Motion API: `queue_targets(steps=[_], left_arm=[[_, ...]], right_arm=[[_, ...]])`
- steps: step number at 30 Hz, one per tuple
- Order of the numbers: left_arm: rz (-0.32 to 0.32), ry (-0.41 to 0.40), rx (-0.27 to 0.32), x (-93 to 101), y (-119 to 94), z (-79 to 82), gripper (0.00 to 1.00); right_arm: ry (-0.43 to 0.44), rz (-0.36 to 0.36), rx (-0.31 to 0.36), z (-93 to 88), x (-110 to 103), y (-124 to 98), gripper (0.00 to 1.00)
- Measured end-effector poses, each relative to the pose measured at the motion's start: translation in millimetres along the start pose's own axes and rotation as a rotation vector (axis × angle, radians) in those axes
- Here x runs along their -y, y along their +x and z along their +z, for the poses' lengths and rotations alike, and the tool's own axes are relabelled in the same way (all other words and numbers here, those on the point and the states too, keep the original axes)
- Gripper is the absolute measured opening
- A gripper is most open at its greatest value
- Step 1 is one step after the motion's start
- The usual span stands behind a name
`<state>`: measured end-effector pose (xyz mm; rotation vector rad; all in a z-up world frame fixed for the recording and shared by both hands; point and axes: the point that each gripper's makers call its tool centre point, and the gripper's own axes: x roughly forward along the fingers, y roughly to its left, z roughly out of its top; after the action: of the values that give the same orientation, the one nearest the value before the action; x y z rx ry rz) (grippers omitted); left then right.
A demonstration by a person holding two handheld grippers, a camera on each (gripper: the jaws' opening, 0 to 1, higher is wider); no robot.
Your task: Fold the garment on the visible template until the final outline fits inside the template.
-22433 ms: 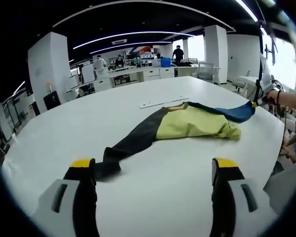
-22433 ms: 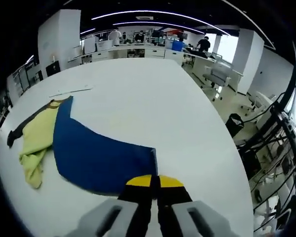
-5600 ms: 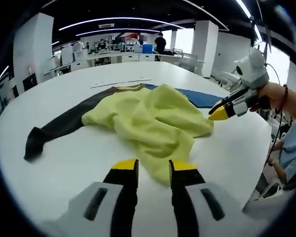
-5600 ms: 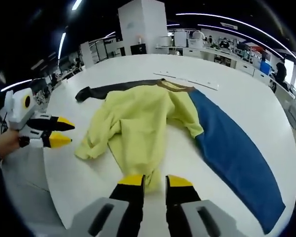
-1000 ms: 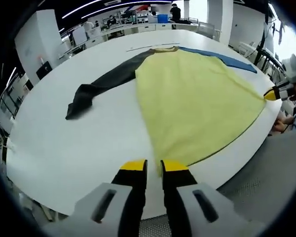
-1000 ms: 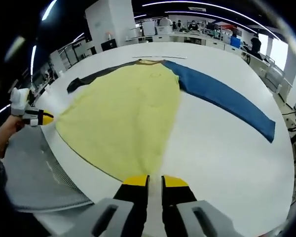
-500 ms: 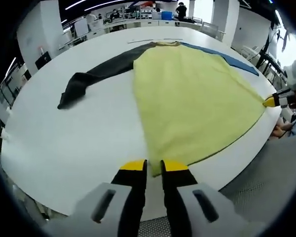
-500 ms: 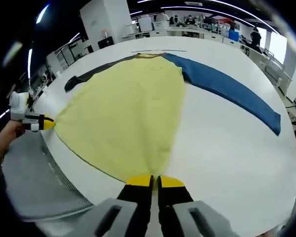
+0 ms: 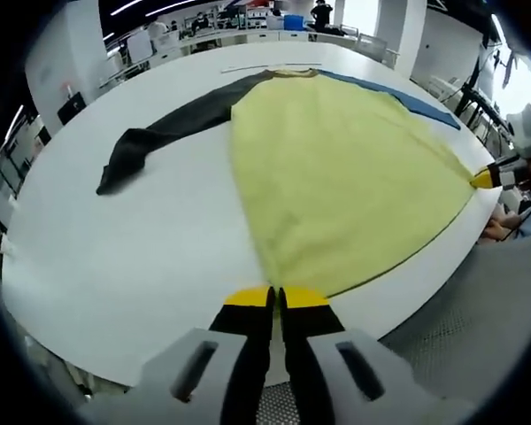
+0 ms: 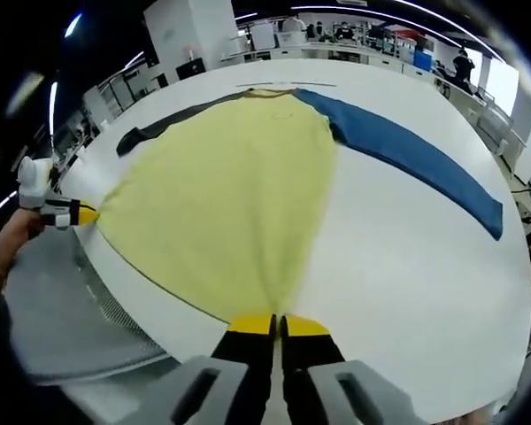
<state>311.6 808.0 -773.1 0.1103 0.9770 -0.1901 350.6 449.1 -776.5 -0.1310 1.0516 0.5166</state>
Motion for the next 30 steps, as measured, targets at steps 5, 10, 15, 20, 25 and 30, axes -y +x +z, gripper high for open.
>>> queue_targets(steps=[5,10,15,20,25,30], left_arm=[[-0.006,-0.002,-0.012,2.0,-2,-3.3,0.00],[-0.006,0.021,-0.028,5.3,-4,-6.7,0.00],[-0.011,0.021,-0.042,7.3,-6,-10.0,0.00],[-0.013,0.030,-0.046,8.7,-7,-12.5,0.00],[-0.008,0.031,-0.041,8.7,-8,-12.2,0.01],[0.002,0.023,0.003,5.6,-11,-8.9,0.09]], right_arm=[[0.005,0.006,-0.015,-4.5,-1,-2,0.00],[0.007,0.005,-0.023,-6.6,-1,-3,0.00],[0.005,0.009,-0.038,-11.7,-2,-6,0.00],[0.009,0.011,-0.042,-14.7,-3,-8,0.00],[0.030,0.008,-0.038,-14.5,-3,-7,0.00],[0.023,0.002,-0.027,-13.5,0,-9,0.08]])
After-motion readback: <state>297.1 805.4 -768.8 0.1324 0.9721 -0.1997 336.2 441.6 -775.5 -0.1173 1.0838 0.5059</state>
